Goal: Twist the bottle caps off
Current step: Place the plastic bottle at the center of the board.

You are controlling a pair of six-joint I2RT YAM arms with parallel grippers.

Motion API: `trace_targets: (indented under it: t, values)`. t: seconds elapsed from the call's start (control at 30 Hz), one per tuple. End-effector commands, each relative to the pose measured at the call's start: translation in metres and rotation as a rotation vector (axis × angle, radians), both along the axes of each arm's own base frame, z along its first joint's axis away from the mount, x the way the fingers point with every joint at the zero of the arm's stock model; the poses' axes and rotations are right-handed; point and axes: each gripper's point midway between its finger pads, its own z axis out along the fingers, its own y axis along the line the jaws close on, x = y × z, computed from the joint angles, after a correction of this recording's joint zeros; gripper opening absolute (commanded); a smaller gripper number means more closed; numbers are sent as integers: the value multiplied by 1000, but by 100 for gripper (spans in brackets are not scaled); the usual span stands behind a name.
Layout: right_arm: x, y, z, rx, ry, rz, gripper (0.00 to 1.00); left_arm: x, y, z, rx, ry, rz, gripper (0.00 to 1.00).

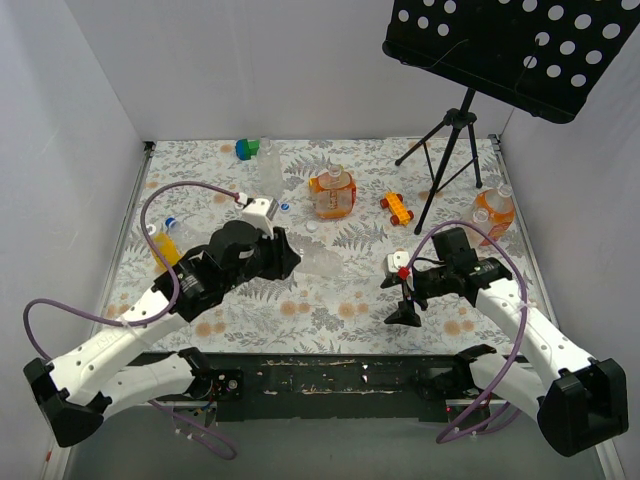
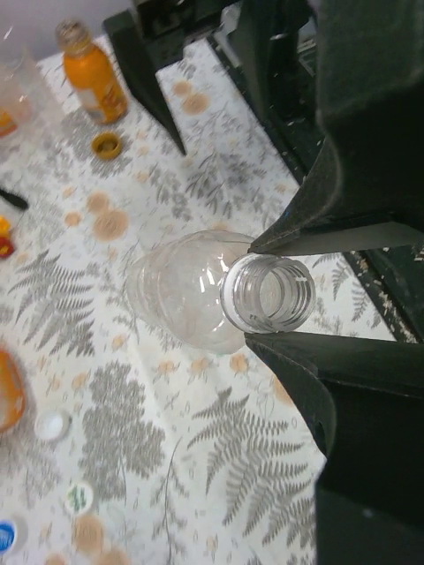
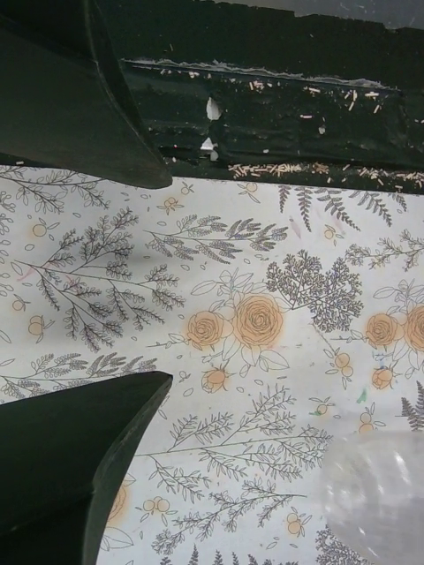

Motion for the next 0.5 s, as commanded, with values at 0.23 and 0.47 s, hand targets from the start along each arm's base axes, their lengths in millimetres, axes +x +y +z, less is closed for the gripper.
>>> trace_targets:
  t: [0.23, 0.47]
  values:
    - [4, -1, 2, 10, -43, -13, 92, 99, 59, -6, 237, -20, 231, 0]
    - [3, -1, 2, 14, -48, -10, 92, 159, 86, 16, 231, -7, 297, 0]
